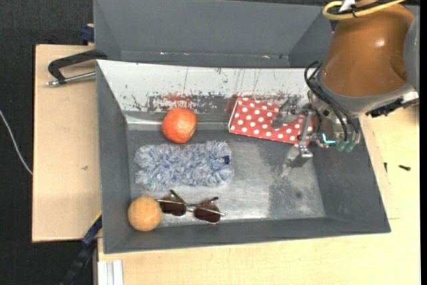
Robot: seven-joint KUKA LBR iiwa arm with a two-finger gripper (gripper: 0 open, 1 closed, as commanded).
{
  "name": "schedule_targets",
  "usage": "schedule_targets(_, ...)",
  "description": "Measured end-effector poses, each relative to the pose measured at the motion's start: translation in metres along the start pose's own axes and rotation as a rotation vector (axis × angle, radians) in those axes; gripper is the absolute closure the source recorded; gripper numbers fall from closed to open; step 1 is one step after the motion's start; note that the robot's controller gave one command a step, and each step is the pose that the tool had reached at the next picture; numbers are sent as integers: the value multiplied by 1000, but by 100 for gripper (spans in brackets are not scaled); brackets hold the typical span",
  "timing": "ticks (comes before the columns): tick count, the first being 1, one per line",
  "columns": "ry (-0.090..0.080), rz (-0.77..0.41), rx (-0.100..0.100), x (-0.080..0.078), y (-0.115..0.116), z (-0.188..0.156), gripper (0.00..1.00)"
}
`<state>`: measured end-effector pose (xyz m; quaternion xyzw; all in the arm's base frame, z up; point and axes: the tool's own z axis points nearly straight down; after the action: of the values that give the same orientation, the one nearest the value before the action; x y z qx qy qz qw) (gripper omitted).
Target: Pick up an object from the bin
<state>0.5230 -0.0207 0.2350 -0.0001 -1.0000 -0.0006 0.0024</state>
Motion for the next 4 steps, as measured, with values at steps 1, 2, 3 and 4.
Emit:
schedule_targets(1, -8, -1, 0, -1, 0, -4, 0)
schedule_targets(2, -12, 26, 1, -43, 12, 94, 0)
schedule_targets(3, -6, 157, 1, -74, 33, 160, 0)
schedule_targets(4, -10, -69, 1, -38, 68, 160, 0)
